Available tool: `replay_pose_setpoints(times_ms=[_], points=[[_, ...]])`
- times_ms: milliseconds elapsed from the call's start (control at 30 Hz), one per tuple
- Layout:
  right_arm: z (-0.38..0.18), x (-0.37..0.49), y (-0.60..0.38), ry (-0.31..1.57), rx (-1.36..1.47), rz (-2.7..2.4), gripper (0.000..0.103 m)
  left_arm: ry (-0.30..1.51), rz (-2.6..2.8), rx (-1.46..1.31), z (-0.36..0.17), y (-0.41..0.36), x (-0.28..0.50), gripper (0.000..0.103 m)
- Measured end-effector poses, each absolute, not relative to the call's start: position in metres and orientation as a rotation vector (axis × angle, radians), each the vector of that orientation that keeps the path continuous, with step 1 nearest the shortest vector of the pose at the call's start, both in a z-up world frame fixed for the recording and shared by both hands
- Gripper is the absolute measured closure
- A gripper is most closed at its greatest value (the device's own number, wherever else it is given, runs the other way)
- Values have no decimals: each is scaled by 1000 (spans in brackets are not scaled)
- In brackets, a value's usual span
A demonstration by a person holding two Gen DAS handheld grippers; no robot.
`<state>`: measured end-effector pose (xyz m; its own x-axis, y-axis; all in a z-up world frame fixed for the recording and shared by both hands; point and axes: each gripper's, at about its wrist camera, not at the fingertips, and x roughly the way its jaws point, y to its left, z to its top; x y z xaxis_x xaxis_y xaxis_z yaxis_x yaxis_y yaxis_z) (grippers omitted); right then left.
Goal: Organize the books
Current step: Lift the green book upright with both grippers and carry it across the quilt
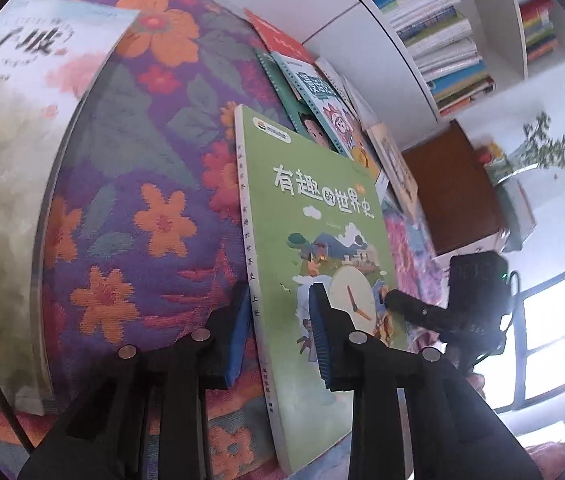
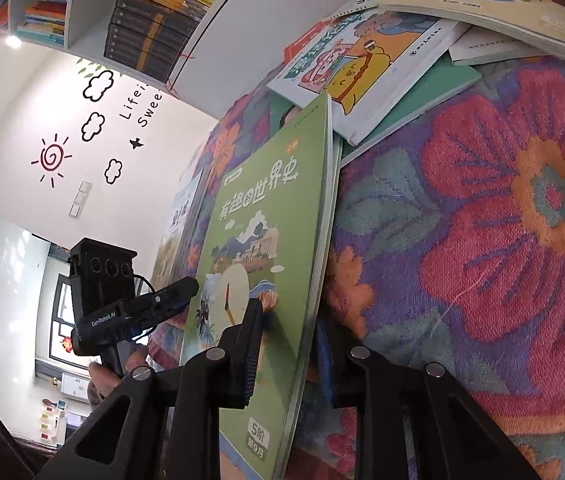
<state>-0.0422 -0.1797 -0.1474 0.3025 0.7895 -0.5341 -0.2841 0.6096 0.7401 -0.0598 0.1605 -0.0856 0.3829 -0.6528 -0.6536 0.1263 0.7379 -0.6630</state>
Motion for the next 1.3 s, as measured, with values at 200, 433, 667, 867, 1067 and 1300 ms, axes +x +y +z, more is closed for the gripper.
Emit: replay_pose_setpoints(times_ms=[200,433,667,867,1067,1300], points=[[-150,-44,-183,1022,583,768,81,1057,-597,-589,-88,155,-58,78],[-150,-45,-184,1013,579,765,82,1055,-585,-569,-87,153,-58,78],[-151,-46,-184,1013,579,765,81,1049,-584,-561,-87,153,-59,78],[-151,-45,-184,1012,583,761,81,1054,-576,-569,-87,155,-59,78],[-142,-55,-176,974,524,710,80,1070,-513,-493,-76,148,-64,78],[-125,-61,-164,939,400,703,80,1015,-467,-358,-54,140,-74,77]])
